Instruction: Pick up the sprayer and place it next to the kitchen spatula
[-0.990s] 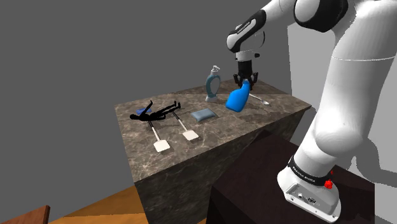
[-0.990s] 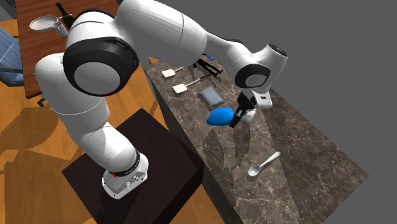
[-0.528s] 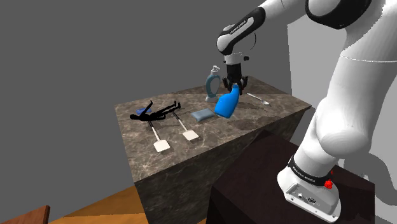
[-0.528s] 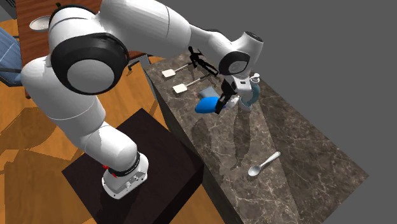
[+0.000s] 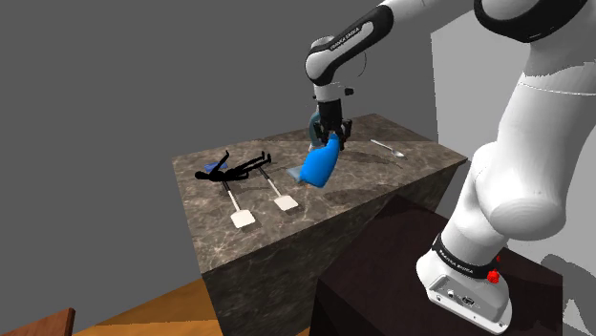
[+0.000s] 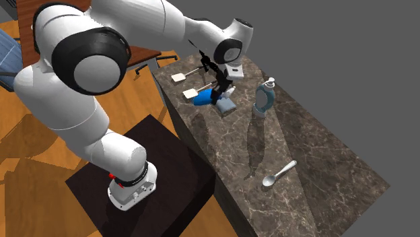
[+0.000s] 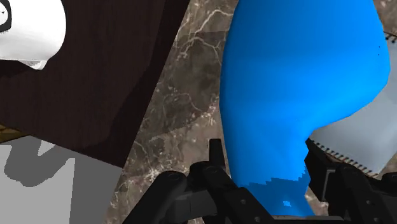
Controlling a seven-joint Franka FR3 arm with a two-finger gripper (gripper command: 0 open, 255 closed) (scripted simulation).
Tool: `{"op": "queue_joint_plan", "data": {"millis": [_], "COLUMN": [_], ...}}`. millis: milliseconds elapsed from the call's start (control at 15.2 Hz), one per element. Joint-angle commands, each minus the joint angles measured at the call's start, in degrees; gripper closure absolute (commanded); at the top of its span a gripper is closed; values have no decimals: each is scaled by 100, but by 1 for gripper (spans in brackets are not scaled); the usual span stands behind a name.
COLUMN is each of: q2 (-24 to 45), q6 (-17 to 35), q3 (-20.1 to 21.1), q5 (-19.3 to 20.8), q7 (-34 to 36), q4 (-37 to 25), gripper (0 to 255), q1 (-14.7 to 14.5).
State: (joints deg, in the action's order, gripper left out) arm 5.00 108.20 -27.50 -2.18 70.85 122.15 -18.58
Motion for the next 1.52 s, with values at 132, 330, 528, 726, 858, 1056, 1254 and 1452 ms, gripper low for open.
{"op": "queue_joint_plan", "data": {"millis": [132,330,528,726,858,1056,1254,1452], "q2": [27,109,237,408,532,654,786,927], "q6": [11,-4,-29,-64,-15,187,386,583], "q3": [265,463,656,841,920,930,944,961], "q5": [-175,-325,-481,-637,-718,-769,-825,-886], "q7": [484,825,1152,1468,1583,1533,1480,1424], "q4": [-25,-134,-301,-528,-610,-519,-440,-373], "gripper": [255,255,255,255,255,255,255,255], "q1": [-289,-500,-703,-897,-975,-968,-959,-948]}}
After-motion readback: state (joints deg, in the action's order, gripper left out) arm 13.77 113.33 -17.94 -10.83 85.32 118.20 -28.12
